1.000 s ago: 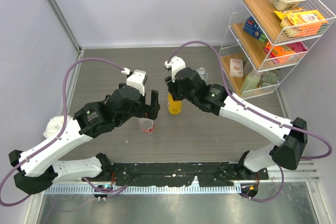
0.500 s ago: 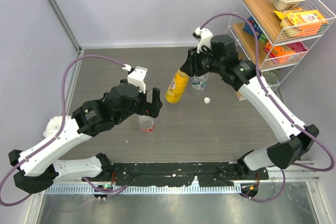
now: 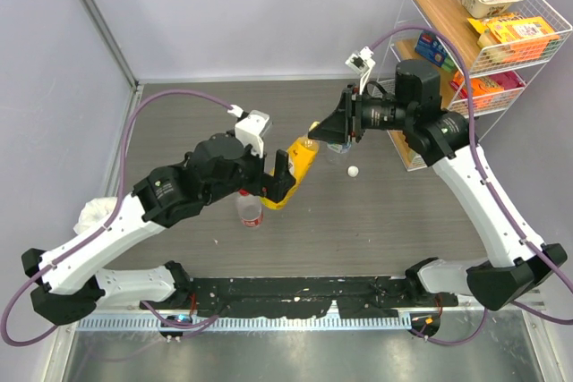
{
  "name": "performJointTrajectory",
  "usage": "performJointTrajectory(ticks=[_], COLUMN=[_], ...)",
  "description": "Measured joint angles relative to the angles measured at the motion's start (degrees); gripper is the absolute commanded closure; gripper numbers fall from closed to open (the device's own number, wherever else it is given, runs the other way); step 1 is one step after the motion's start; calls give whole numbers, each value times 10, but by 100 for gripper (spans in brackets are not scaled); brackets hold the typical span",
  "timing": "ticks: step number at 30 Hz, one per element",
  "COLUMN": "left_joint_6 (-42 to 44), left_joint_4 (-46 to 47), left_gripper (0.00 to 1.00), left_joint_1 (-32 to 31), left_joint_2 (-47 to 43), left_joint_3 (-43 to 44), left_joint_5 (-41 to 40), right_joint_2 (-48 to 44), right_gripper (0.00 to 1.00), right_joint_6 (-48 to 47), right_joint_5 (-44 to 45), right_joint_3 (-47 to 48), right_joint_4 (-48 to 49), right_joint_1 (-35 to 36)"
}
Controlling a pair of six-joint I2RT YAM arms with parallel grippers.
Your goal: Unscrew the bottle caps
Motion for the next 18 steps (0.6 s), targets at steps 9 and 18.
performJointTrajectory(ticks=[9,18], left_joint_6=[-3,-10], left_joint_4=[28,31], left_gripper=[5,21], left_joint_1=[0,0], left_joint_2=[-15,-15], left_joint_3=[-46,-66], left_joint_5=[60,97], right_joint_2=[-5,-5], right_gripper=[99,98], right_joint_6=[41,62], right_joint_5=[-74,-90], right_joint_3=[-3,-5], right_joint_4=[33,47], right_joint_1=[-13,-18])
